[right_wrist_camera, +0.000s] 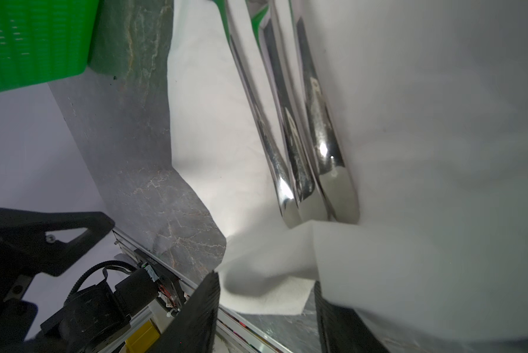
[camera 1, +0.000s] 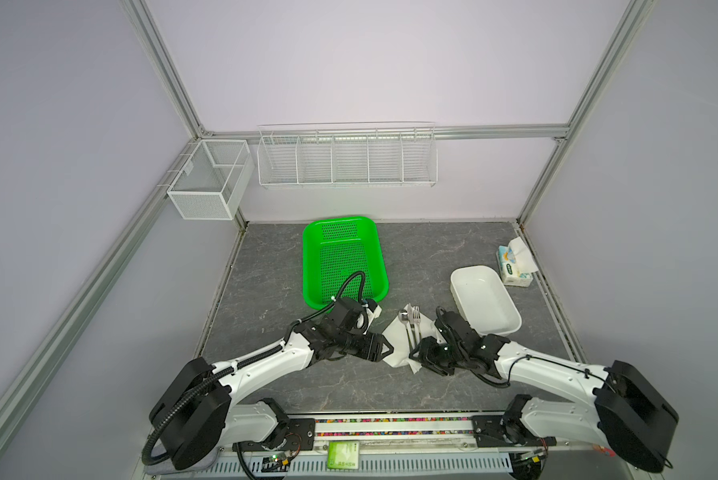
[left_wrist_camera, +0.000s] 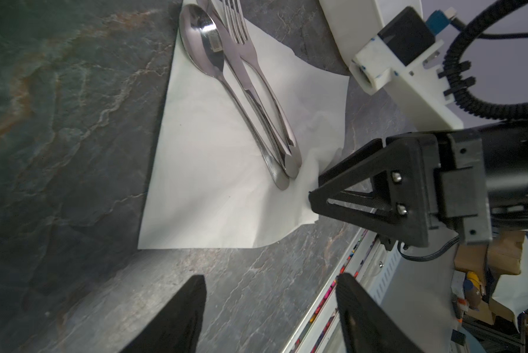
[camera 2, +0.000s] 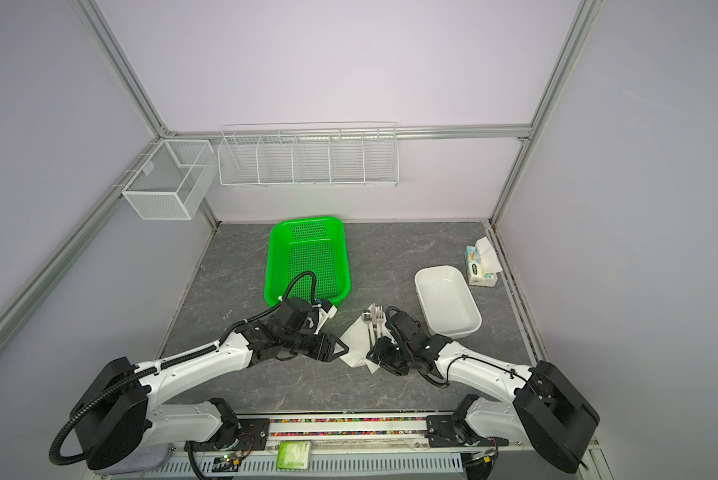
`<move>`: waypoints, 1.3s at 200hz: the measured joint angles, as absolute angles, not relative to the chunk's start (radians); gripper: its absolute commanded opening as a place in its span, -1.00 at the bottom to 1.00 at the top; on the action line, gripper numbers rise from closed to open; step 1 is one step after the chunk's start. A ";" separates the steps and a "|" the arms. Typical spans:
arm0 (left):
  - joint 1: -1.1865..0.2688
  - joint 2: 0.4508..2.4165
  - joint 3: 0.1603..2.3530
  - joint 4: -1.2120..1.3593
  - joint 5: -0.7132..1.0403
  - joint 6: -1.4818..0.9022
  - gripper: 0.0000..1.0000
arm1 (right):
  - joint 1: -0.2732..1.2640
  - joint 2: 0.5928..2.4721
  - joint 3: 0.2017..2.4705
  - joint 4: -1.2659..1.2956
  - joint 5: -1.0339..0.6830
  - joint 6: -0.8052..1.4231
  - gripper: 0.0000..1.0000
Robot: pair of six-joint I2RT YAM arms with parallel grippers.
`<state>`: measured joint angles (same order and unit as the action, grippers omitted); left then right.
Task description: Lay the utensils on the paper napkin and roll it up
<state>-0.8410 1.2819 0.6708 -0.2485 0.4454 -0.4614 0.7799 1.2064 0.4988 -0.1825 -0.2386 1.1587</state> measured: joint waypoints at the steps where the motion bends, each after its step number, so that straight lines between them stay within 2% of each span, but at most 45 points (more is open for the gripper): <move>1: -0.842 1.283 0.671 -0.249 0.445 -0.461 0.36 | 0.780 1.206 0.499 -0.183 -0.237 1.159 0.06; 70: -1.045 1.348 0.652 -0.176 0.223 -0.282 0.46 | 0.752 1.206 0.505 -0.190 -0.233 1.159 0.05; 94: -1.062 1.349 0.598 -0.056 0.179 -0.196 0.37 | 0.747 1.206 0.505 -0.192 -0.233 1.159 0.05; 103: -1.066 1.353 0.575 -0.015 0.170 -0.165 0.26 | 0.746 1.206 0.505 -0.194 -0.233 1.159 0.05; 179: -1.122 1.438 0.506 0.229 0.099 0.055 0.23 | 0.740 1.206 0.507 -0.198 -0.236 1.159 0.05; 193: -1.134 1.470 0.512 0.250 0.086 0.083 0.03 | 0.740 1.206 0.507 -0.199 -0.236 1.159 0.05; 204: -1.140 1.503 0.524 0.249 0.079 0.099 -0.04 | 0.740 1.206 0.507 -0.200 -0.237 1.159 0.05; 260: -1.153 1.569 0.568 0.257 0.031 0.145 -0.09 | 0.736 1.206 0.508 -0.206 -0.238 1.159 0.05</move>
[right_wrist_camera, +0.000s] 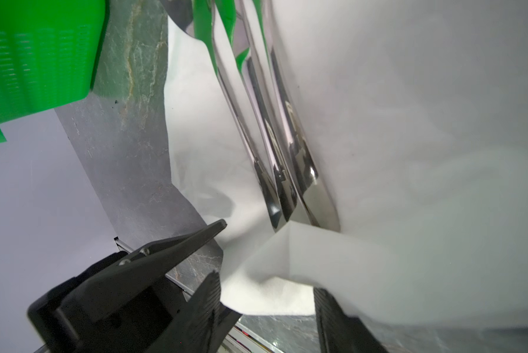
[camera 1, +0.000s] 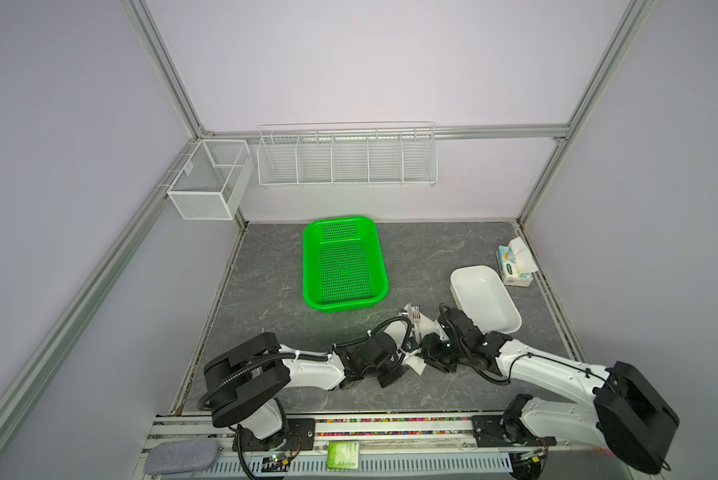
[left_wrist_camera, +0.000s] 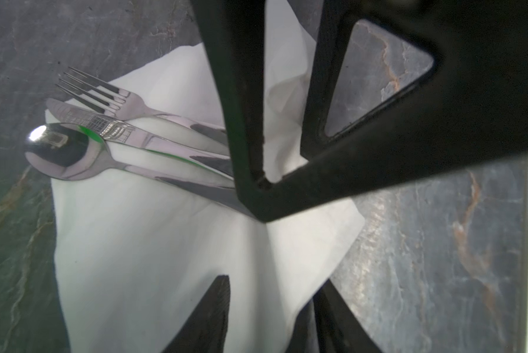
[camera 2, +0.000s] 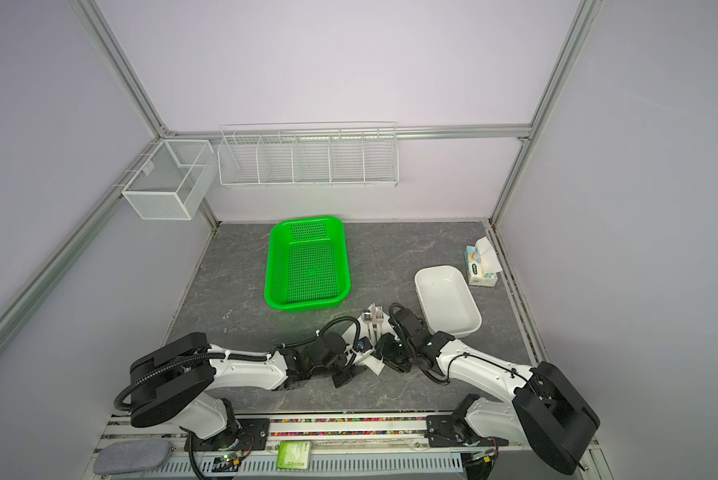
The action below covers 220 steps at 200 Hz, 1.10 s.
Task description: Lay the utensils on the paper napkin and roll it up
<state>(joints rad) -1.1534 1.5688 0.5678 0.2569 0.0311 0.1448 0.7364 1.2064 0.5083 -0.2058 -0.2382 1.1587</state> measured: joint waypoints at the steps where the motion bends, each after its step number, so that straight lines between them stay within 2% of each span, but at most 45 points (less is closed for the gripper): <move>1: -1.153 1.569 0.568 0.258 0.031 0.145 -0.09 | 0.736 1.206 0.508 -0.206 -0.238 1.159 0.05; 68: -1.153 1.571 0.586 0.297 0.016 0.130 -0.10 | 0.730 1.147 0.509 -0.245 -0.240 1.159 0.09; 151: -1.153 1.590 0.614 0.321 0.050 0.097 -0.09 | 0.687 0.975 0.513 -0.455 -0.198 1.129 0.13; 166: -1.153 1.596 0.620 0.313 0.054 0.094 -0.11 | 0.684 0.958 0.513 -0.482 -0.198 1.119 0.04; 179: -1.153 1.604 0.631 0.302 0.053 0.087 -0.25 | 0.682 0.949 0.513 -0.501 -0.198 1.105 -0.07; 187: -1.153 1.607 0.640 0.295 0.054 0.083 -0.26 | 0.682 0.944 0.513 -0.509 -0.199 1.096 -0.12; 201: -1.153 1.607 0.659 0.275 0.053 0.063 -0.26 | 0.681 0.943 0.514 -0.519 -0.208 1.067 -0.18; 220: -1.153 1.607 0.693 0.242 0.064 0.035 -0.39 | 0.681 0.957 0.535 -0.546 -0.218 1.021 -0.23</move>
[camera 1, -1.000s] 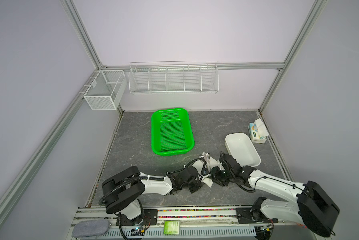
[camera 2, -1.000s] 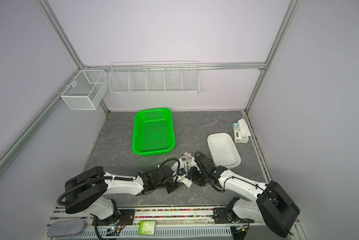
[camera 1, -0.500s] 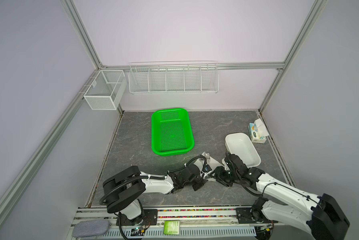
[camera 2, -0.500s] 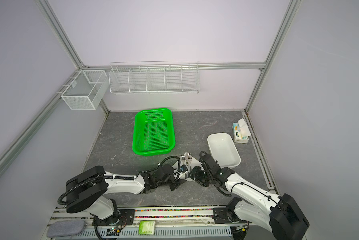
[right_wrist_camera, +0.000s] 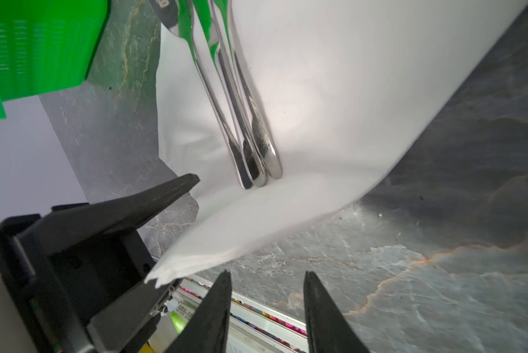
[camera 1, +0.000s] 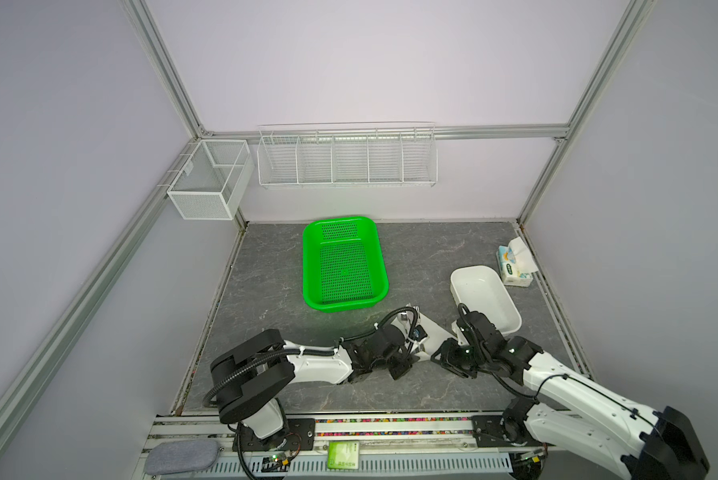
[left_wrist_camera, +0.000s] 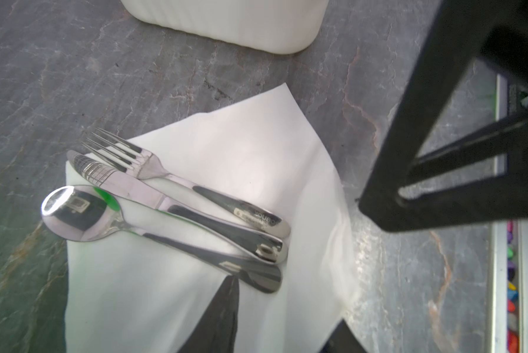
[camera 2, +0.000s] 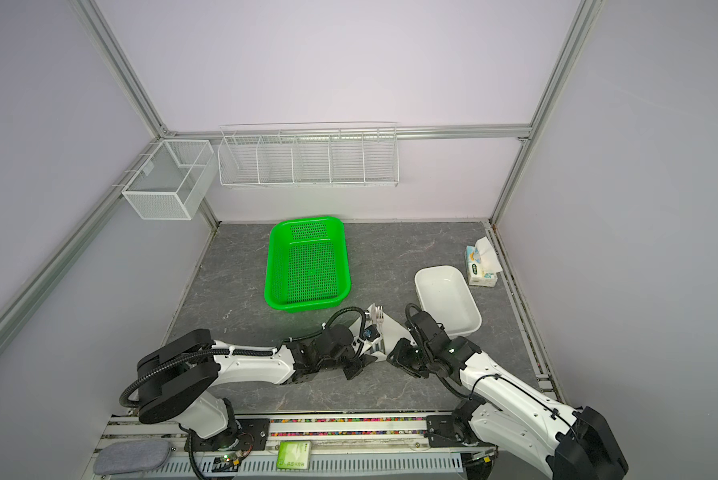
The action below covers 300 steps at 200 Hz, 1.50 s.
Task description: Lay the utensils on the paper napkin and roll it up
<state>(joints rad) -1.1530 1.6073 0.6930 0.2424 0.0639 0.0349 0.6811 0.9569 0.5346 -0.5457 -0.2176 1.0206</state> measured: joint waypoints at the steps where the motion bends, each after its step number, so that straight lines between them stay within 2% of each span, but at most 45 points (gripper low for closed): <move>1: -1.153 1.607 0.694 0.241 0.065 0.035 -0.39 | 0.681 0.959 0.537 -0.548 -0.218 1.019 -0.23; 31: -1.147 1.609 0.736 0.189 0.139 0.030 -0.45 | 0.681 1.009 0.575 -0.579 -0.218 0.962 -0.24; 65: -1.109 1.630 0.758 0.128 0.231 0.012 -0.75 | 0.681 1.032 0.579 -0.593 -0.217 0.926 -0.25; 92: -1.075 1.652 0.782 0.081 0.305 -0.004 -0.83 | 0.682 1.021 0.577 -0.597 -0.213 0.894 -0.25; 145: -1.031 1.733 0.882 0.018 0.472 -0.016 -0.82 | 0.682 0.986 0.575 -0.614 -0.196 0.813 -0.26; 221: -0.986 1.777 0.955 -0.126 0.567 -0.054 -0.82 | 0.682 1.036 0.576 -0.600 -0.213 0.776 -0.36; 243: -0.966 1.777 0.958 -0.151 0.578 -0.077 -0.64 | 0.682 1.049 0.576 -0.579 -0.229 0.773 -0.36; 261: -0.958 1.777 0.962 -0.163 0.591 -0.093 -0.62 | 0.682 1.061 0.576 -0.559 -0.241 0.773 -0.38; 274: -0.957 1.784 0.974 -0.171 0.606 -0.098 -0.54 | 0.682 1.070 0.576 -0.548 -0.247 0.773 -0.40; 300: -0.955 1.788 0.989 -0.170 0.623 -0.120 -0.53 | 0.682 1.091 0.576 -0.527 -0.252 0.773 -0.43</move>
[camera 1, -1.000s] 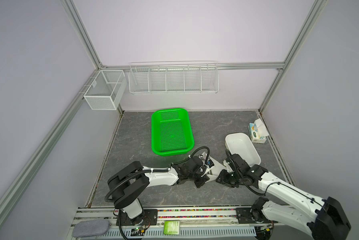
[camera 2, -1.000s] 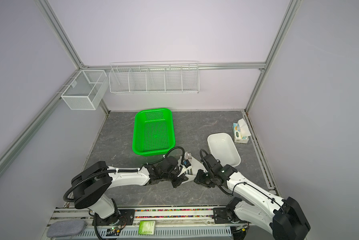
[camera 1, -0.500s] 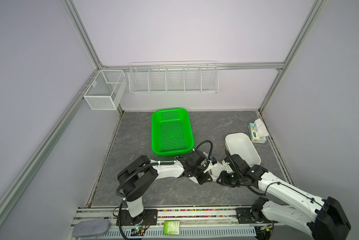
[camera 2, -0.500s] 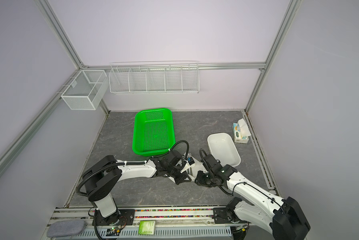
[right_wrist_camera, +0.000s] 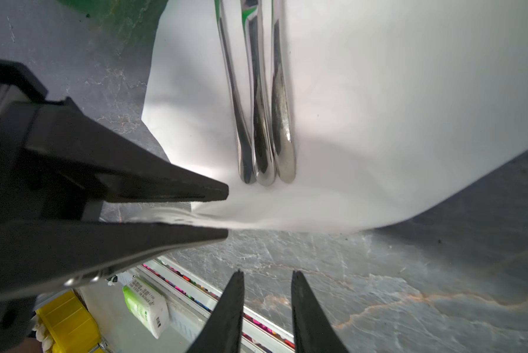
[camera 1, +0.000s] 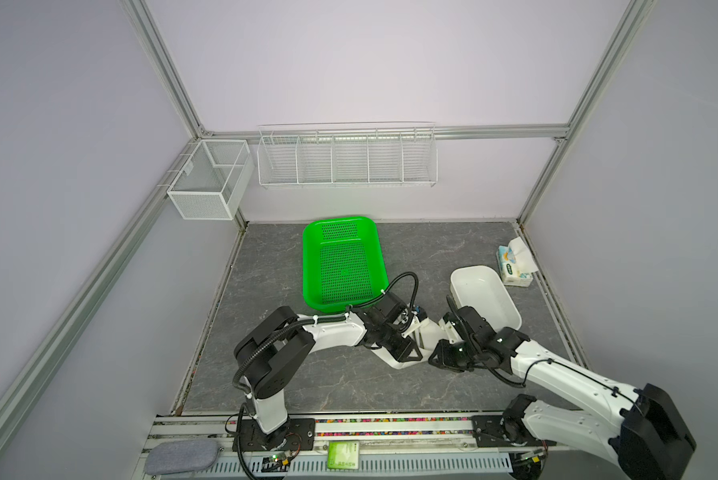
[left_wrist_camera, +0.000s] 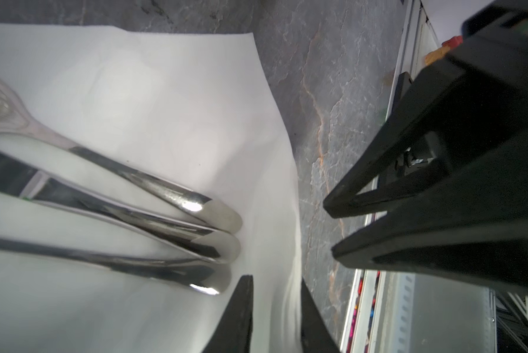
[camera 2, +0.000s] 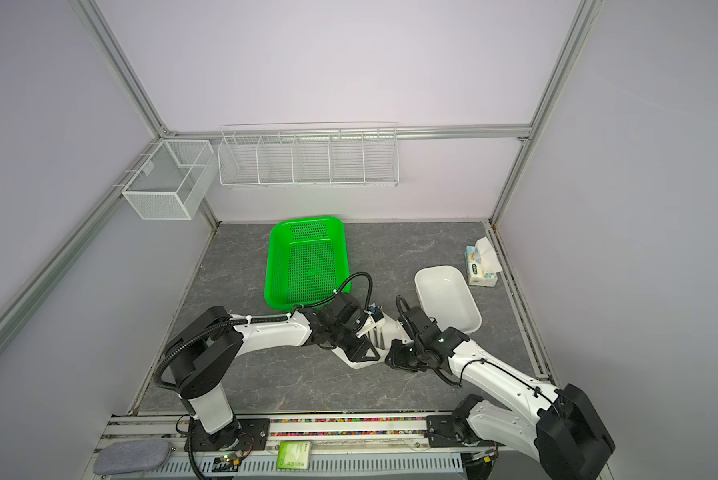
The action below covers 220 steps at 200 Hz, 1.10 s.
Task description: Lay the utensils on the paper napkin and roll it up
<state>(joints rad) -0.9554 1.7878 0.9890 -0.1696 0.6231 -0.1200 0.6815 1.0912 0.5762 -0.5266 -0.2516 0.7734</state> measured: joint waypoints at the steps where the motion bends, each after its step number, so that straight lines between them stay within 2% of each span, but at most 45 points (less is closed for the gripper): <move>1: -0.955 1.788 0.989 -0.169 0.623 -0.120 -0.53 | 0.682 1.092 0.576 -0.527 -0.252 0.773 -0.43; 62: -0.954 1.778 0.989 -0.186 0.541 -0.131 -0.58 | 0.681 1.132 0.579 -0.447 -0.262 0.790 -0.56; 97: -0.953 1.778 0.989 -0.204 0.519 -0.131 -0.59 | 0.681 1.177 0.593 -0.427 -0.250 0.800 -0.57; 158: -0.953 1.778 0.997 -0.223 0.508 -0.130 -0.45 | 0.682 1.222 0.602 -0.390 -0.226 0.817 -0.59; 220: -0.946 1.767 1.008 -0.245 0.492 -0.127 -0.40 | 0.677 1.258 0.611 -0.343 -0.224 0.860 -0.58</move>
